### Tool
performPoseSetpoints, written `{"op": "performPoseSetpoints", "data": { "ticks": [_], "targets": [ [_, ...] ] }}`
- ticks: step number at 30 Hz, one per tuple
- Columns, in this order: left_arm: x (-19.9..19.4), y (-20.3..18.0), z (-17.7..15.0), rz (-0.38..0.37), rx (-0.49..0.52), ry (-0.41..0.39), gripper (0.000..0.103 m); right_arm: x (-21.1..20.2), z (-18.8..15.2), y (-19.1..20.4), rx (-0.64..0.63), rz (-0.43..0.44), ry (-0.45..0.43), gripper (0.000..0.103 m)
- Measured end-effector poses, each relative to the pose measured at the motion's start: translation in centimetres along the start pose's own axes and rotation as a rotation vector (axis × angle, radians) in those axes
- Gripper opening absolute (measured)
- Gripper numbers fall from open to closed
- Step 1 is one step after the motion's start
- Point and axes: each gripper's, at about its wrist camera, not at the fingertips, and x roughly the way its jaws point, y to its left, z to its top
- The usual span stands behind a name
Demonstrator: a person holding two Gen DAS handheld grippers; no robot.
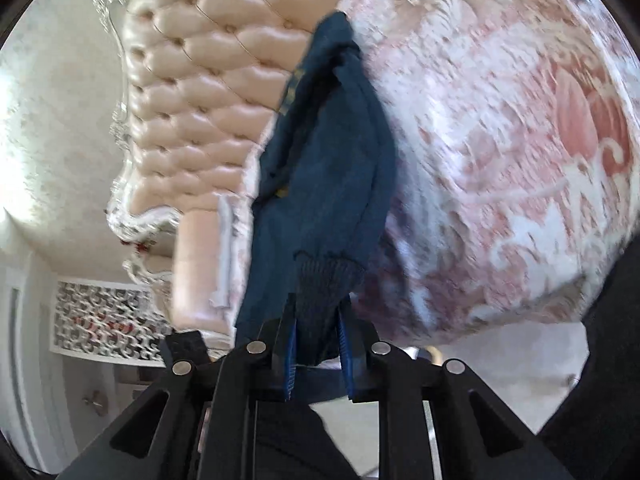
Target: Fold clothes
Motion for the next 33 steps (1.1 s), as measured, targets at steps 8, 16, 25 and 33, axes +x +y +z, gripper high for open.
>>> {"op": "performPoseSetpoints", "data": {
  "ticks": [8,16,25,33],
  "targets": [
    [-3.1,-4.4,14.0,-0.119,0.028,-0.136,0.015,0.2,9.7,7.6,-0.043,0.162,-0.085,0.018],
    [2.1,0.8,26.5,-0.097,-0.153,-0.134,0.015,5.6,23.4,10.9,0.017,0.157,-0.125,0.018],
    [9.2,9.3,32.3,0.019,-0.310,-0.096,0.015,14.1,31.7,5.6,0.114,-0.006,-0.069,0.018],
    [9.9,12.4,31.9,-0.002,-0.400,-0.114,0.057,15.9,33.1,1.8,0.160,-0.046,-0.001,0.036]
  ]
}}
